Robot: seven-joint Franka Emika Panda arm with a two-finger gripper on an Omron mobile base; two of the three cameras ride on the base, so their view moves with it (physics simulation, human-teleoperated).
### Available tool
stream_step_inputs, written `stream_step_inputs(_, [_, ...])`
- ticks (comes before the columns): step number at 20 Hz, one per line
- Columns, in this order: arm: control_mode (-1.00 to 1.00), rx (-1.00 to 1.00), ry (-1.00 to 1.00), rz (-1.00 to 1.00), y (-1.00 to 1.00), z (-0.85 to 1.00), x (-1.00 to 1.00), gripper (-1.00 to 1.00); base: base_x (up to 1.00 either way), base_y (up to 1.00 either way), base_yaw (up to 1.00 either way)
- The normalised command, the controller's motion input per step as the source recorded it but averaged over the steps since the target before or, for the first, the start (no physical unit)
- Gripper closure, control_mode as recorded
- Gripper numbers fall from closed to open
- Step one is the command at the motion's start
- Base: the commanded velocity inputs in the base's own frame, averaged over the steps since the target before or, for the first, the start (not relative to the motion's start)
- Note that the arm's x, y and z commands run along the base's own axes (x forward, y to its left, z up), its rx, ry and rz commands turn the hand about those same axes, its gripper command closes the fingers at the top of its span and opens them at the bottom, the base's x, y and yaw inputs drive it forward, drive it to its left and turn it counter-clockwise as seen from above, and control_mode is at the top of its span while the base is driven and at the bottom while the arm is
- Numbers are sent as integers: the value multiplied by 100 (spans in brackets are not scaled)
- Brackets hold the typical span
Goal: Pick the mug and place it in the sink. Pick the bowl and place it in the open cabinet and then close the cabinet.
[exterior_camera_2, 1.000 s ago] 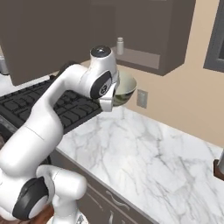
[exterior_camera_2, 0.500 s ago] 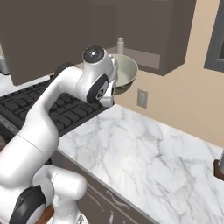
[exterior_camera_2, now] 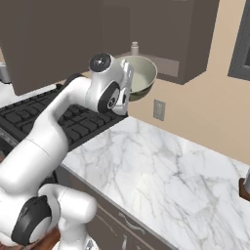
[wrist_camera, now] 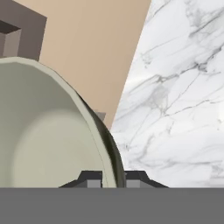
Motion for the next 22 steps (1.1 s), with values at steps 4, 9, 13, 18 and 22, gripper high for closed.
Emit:
stream_step_inputs(4, [-100,-5,-7,-11,0,24,38,100,0,0,0])
stream_step_inputs(9, [-100,-6,-4,-13,6,34,20,100,0,0,0])
stream_step_inputs(13, [-100,-1,0,-9,0,31,36,100,0,0,0])
stream_step_inputs(18, [-100,0,6,-1,0,42,41,100,0,0,0])
stream_step_inputs(22, [-100,0,14,0,-1,43,37,100,0,0,0])
